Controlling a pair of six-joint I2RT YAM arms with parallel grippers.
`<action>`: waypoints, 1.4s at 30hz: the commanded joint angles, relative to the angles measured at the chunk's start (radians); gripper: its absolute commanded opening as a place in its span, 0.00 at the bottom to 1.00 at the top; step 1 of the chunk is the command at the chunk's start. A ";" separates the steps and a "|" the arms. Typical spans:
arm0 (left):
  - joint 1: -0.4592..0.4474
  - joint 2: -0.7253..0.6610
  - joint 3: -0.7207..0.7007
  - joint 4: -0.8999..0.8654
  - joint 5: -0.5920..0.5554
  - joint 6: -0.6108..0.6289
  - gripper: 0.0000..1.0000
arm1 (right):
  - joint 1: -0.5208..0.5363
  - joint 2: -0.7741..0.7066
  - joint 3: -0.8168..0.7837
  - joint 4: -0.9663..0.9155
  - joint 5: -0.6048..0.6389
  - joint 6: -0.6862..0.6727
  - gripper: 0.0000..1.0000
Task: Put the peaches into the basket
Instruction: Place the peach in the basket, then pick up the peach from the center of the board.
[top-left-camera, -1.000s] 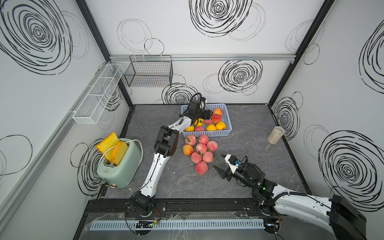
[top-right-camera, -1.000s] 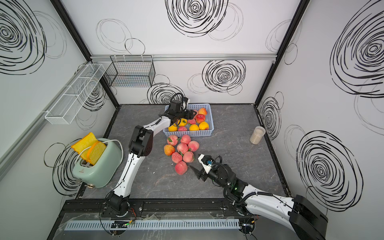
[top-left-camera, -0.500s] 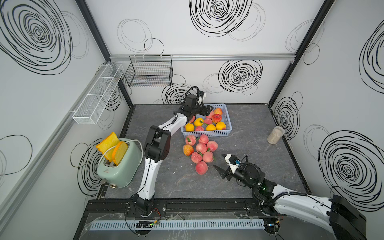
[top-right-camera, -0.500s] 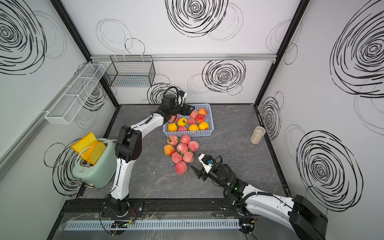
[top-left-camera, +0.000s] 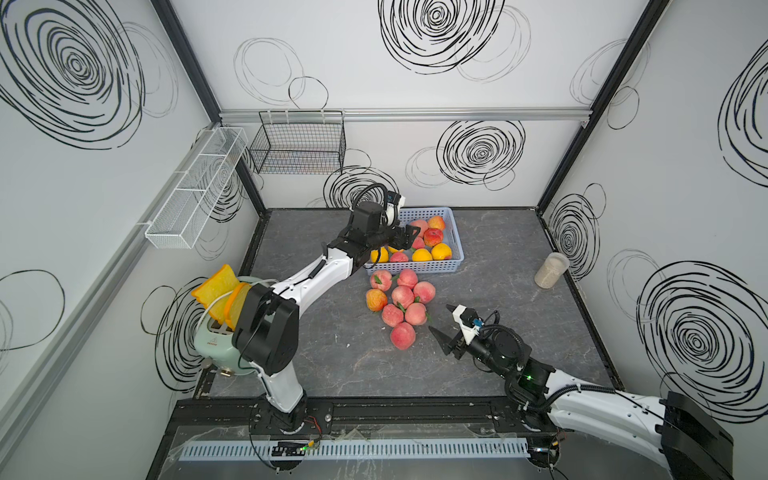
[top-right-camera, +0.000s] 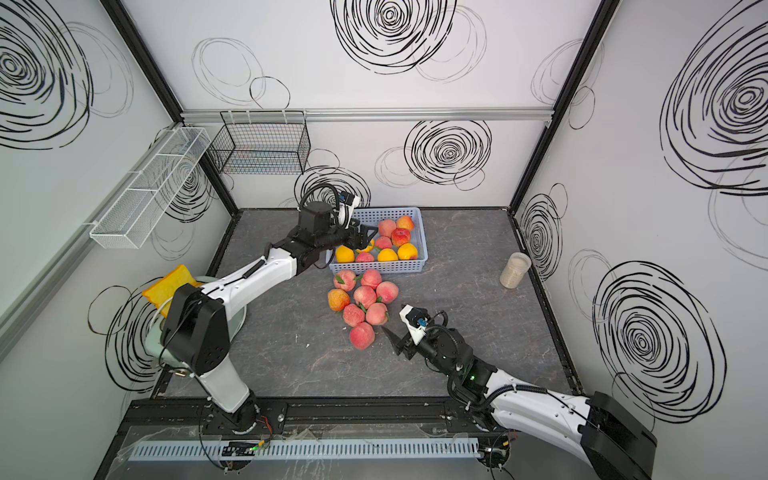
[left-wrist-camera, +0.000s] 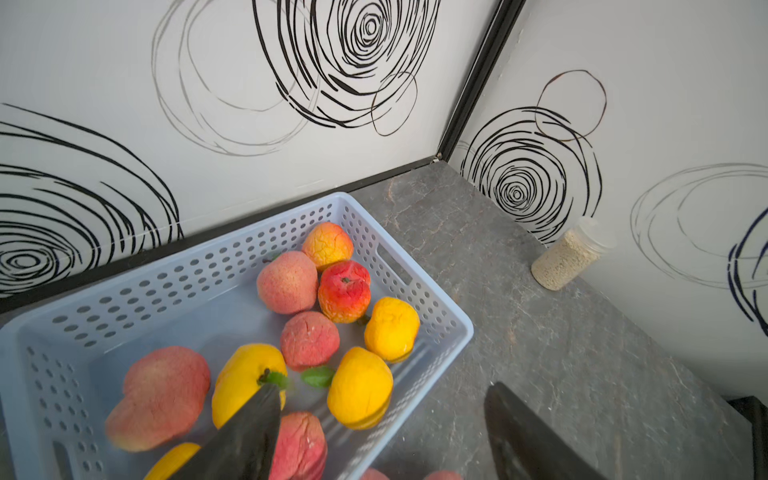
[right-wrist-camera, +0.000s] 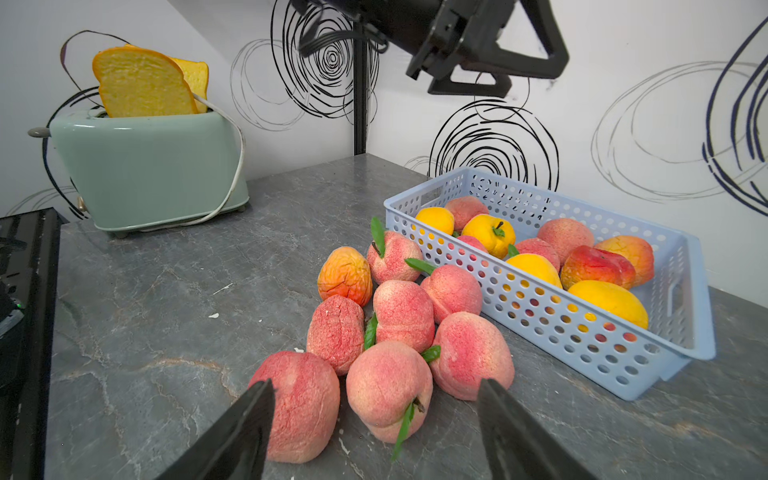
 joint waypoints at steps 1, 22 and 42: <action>-0.013 -0.101 -0.105 -0.006 -0.052 -0.028 0.81 | 0.004 0.001 0.022 -0.005 0.026 0.018 0.80; -0.125 -0.634 -0.439 -0.447 0.119 0.167 0.90 | -0.410 0.251 0.277 -0.386 -0.376 0.631 0.90; -0.119 -0.661 -0.433 -0.482 0.108 0.141 0.90 | -0.446 0.759 0.589 -0.438 -0.403 0.737 0.91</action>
